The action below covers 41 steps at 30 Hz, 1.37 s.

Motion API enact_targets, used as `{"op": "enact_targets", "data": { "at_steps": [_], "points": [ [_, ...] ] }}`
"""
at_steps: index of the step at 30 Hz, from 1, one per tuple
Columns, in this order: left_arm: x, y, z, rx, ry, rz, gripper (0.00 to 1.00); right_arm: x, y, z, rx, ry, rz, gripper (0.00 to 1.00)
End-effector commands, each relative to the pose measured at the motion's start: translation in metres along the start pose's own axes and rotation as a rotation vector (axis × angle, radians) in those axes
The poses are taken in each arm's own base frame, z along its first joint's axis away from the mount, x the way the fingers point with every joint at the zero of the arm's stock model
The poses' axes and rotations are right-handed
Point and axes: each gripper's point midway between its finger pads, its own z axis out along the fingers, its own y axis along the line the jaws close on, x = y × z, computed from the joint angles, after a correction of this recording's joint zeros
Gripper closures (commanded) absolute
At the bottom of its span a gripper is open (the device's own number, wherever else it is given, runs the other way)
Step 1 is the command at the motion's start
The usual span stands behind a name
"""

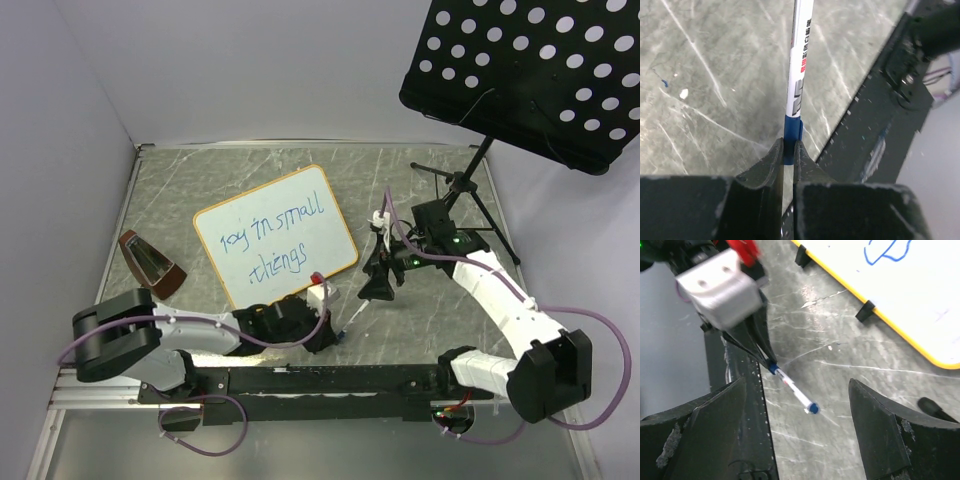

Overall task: Write a sentence on the whiteboard
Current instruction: Put down the whiteboard marker at the center of the board, then reset both arms

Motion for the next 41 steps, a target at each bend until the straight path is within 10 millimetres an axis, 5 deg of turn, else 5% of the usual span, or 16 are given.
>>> {"op": "enact_targets", "data": {
  "at_steps": [1,4,8,11,15,19,23,25,26,31,41],
  "points": [
    [-0.005,0.009,0.013,-0.101,0.065,-0.061,0.99,-0.009,-0.002,-0.012,0.05,-0.039,-0.063,0.11],
    [0.004,0.015,0.02,-0.144,0.118,-0.084,0.91,-0.01,-0.005,-0.023,0.081,-0.059,-0.059,0.11],
    [0.003,0.024,0.02,-0.207,0.119,-0.11,0.58,-0.01,-0.007,-0.041,0.126,-0.085,-0.055,0.1],
    [-0.009,0.025,0.015,-0.238,0.081,-0.117,0.47,-0.007,-0.006,-0.054,0.173,-0.08,-0.067,0.1],
    [-0.053,0.009,-0.009,-0.215,-0.056,-0.107,0.37,-0.005,-0.002,-0.069,0.252,-0.072,-0.096,0.09],
    [-0.126,-0.017,-0.064,-0.149,-0.331,-0.133,0.01,-0.009,-0.001,-0.09,0.405,-0.097,-0.075,0.06],
    [-0.219,-0.063,-0.184,0.098,-0.728,-0.237,0.03,-0.02,-0.009,-0.115,0.623,-0.211,0.058,0.0],
    [-0.234,-0.051,-0.22,0.012,-0.778,-0.201,0.03,-0.028,-0.015,-0.138,0.784,-0.287,0.076,0.0],
    [-0.253,-0.06,-0.248,0.003,-0.821,-0.182,0.03,-0.031,-0.015,-0.145,0.825,-0.329,0.125,0.0],
    [-0.257,-0.039,-0.265,-0.203,-0.752,-0.115,0.03,-0.052,-0.01,-0.189,1.033,-0.454,0.143,0.0],
    [-0.247,-0.027,-0.271,-0.26,-0.748,-0.078,0.03,-0.059,-0.013,-0.2,1.08,-0.472,0.156,0.0]
  ]
}}
